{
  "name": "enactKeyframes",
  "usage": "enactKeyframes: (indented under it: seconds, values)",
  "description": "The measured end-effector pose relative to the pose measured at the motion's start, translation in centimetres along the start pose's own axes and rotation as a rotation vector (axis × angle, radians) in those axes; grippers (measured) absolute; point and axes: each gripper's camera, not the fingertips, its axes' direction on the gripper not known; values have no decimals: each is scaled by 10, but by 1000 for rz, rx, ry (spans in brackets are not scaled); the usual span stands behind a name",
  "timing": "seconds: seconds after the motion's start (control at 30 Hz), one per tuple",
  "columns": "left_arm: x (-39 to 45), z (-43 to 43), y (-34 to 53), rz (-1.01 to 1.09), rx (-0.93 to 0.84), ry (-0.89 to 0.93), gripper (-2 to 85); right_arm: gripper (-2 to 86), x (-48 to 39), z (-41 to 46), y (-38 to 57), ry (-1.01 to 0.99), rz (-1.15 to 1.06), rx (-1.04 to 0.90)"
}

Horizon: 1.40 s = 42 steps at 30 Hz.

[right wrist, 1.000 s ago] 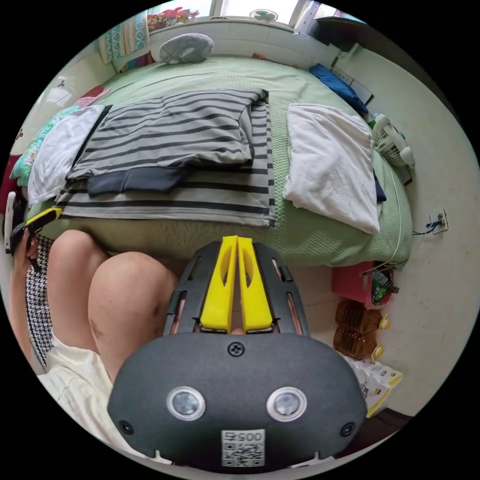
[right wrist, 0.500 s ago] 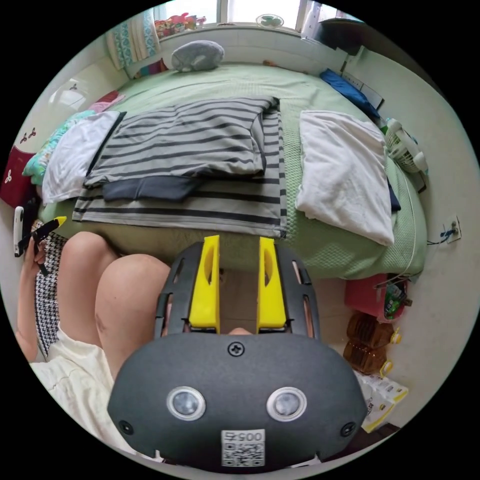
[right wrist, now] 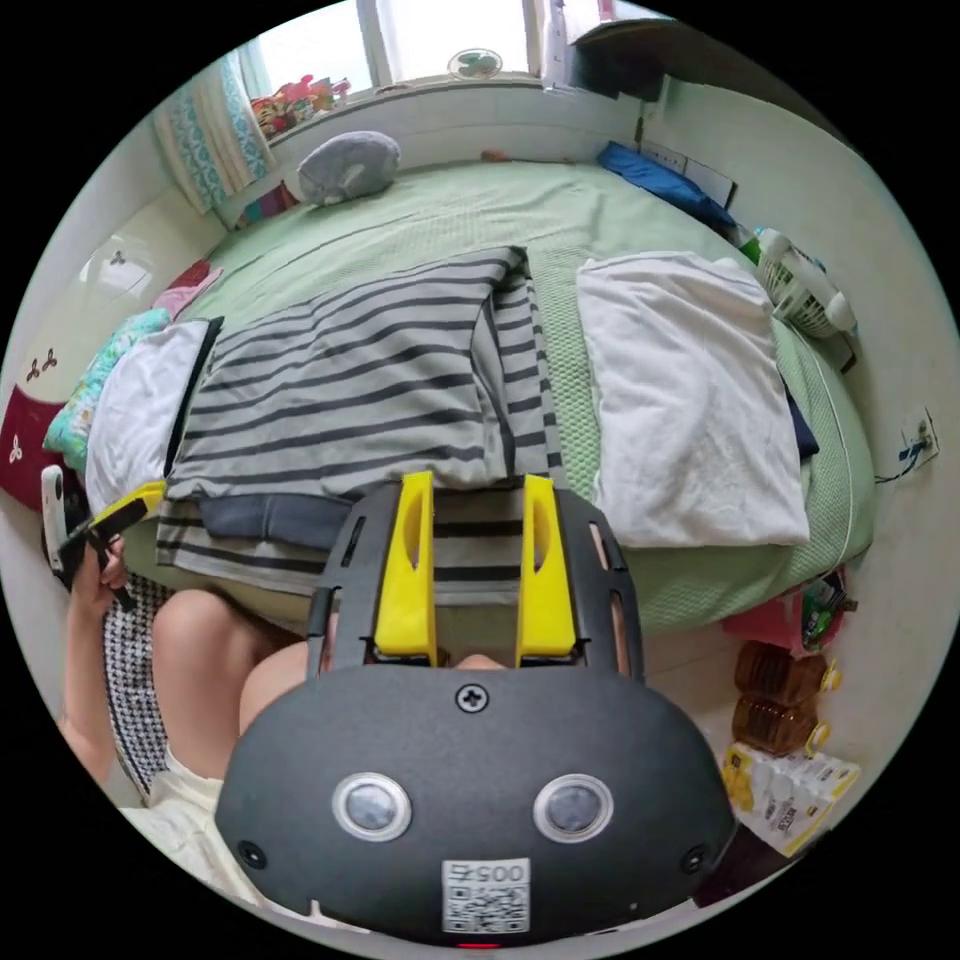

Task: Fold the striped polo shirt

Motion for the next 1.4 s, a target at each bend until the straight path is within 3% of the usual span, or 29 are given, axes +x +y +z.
enactKeyframes:
  seconds: [0.23,0.5,0.73,1.0,1.27,1.4]
  values:
    - [14,37,-19,-11,-66,-26,31,81,16,18,-5,-62,104,-54]
    - [41,41,-28,-14,-41,44,3,-5,7,-9,1,-43,76,23]
    - [87,31,-34,75,-22,11,-1,-11,-5,-57,5,0,-19,78]
    - [116,62,-25,25,-52,33,5,-5,-5,-63,22,47,-5,58]
    - [152,104,-20,-5,-111,-37,71,79,1,-44,41,159,-13,-19]
    - [210,108,-27,105,-64,-41,95,84,27,-62,52,146,2,29]
